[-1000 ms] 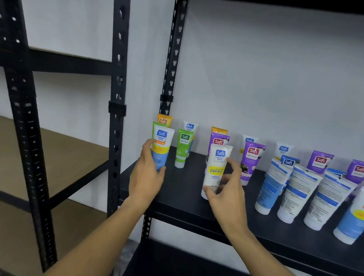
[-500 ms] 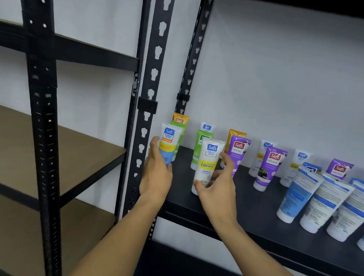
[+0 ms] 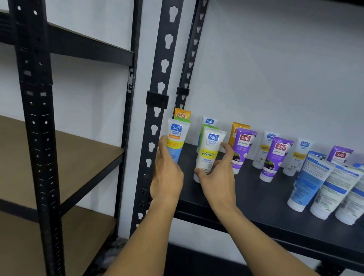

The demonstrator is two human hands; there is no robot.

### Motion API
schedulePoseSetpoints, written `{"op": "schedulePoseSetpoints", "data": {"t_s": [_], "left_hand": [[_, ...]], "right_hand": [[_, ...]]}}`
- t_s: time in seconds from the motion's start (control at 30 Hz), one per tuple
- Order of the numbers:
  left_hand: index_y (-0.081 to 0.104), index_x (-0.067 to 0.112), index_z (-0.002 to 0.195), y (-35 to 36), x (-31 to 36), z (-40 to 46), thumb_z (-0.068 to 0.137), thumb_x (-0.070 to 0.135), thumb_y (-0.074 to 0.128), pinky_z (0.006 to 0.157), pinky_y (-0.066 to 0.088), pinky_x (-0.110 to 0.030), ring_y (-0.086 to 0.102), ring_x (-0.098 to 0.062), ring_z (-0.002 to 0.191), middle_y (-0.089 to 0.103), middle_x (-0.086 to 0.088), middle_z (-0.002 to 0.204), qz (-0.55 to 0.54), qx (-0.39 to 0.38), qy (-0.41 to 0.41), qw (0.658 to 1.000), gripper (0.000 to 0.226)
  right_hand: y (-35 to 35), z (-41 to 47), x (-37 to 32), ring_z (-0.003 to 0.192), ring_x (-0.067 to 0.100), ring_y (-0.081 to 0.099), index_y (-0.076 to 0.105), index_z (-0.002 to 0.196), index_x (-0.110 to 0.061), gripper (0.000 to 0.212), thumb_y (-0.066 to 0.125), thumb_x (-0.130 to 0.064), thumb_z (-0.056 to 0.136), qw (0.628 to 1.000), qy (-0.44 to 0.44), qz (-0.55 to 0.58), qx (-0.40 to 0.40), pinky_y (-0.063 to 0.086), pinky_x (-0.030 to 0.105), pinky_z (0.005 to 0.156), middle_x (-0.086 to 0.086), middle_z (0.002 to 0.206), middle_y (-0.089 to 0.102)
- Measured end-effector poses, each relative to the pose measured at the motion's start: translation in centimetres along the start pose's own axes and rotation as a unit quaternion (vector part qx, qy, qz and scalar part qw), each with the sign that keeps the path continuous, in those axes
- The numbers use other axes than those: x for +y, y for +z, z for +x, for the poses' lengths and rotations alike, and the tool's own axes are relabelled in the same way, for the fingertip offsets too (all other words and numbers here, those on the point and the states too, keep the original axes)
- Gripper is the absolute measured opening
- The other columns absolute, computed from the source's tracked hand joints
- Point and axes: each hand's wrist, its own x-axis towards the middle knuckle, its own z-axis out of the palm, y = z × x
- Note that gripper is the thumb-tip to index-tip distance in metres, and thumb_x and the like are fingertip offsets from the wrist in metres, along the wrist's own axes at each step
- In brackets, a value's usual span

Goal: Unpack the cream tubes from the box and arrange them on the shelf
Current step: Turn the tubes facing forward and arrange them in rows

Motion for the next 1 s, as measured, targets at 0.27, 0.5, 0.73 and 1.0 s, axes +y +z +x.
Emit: {"op": "schedulePoseSetpoints", "data": {"t_s": [0.27,0.5,0.73,1.0], "left_hand": [[0.019,0.031,0.148,-0.06,0.08,0.01,0.090,-0.007,0.051,0.075,0.041,-0.034,0.050,-0.024,0.121,0.042,-0.005,0.139,-0.020,-0.009,-0.020,1.000,0.076],[0.021,0.029,0.148,-0.20,0.30,-0.18,0.092,-0.006,0.051,0.072,0.041,-0.032,0.052,-0.023,0.118,0.043,-0.005,0.137,-0.007,-0.001,-0.007,1.000,0.072],[0.020,0.031,0.148,-0.24,0.37,-0.21,0.093,-0.004,0.052,0.072,0.043,-0.034,0.051,-0.022,0.118,0.043,-0.004,0.137,0.006,-0.005,-0.012,1.000,0.072],[0.017,0.031,0.149,-0.48,0.66,-0.33,0.094,-0.005,0.051,0.077,0.049,-0.041,0.051,-0.024,0.117,0.043,-0.006,0.133,0.009,-0.014,-0.017,1.000,0.074]], "right_hand": [[0.20,-0.50,0.09,0.094,0.022,0.067,0.013,0.141,-0.044,0.096,0.075,-0.011,0.075,0.999,-0.028,-0.035,-0.022,0.059,0.049,0.075,0.004,0.111,0.062],[0.35,-0.58,0.27,0.095,0.022,0.067,0.013,0.140,-0.046,0.097,0.078,-0.011,0.077,0.998,-0.032,-0.044,-0.014,0.059,0.050,0.078,0.004,0.111,0.062],[0.45,-0.43,0.15,0.102,0.023,0.066,0.012,0.140,-0.044,0.098,0.078,-0.009,0.077,0.998,-0.030,-0.055,-0.007,0.059,0.049,0.080,0.005,0.117,0.061],[0.27,-0.59,0.03,0.108,0.023,0.064,0.014,0.140,-0.040,0.095,0.080,-0.010,0.078,0.997,-0.042,-0.067,-0.007,0.059,0.047,0.083,0.004,0.126,0.058]]}}
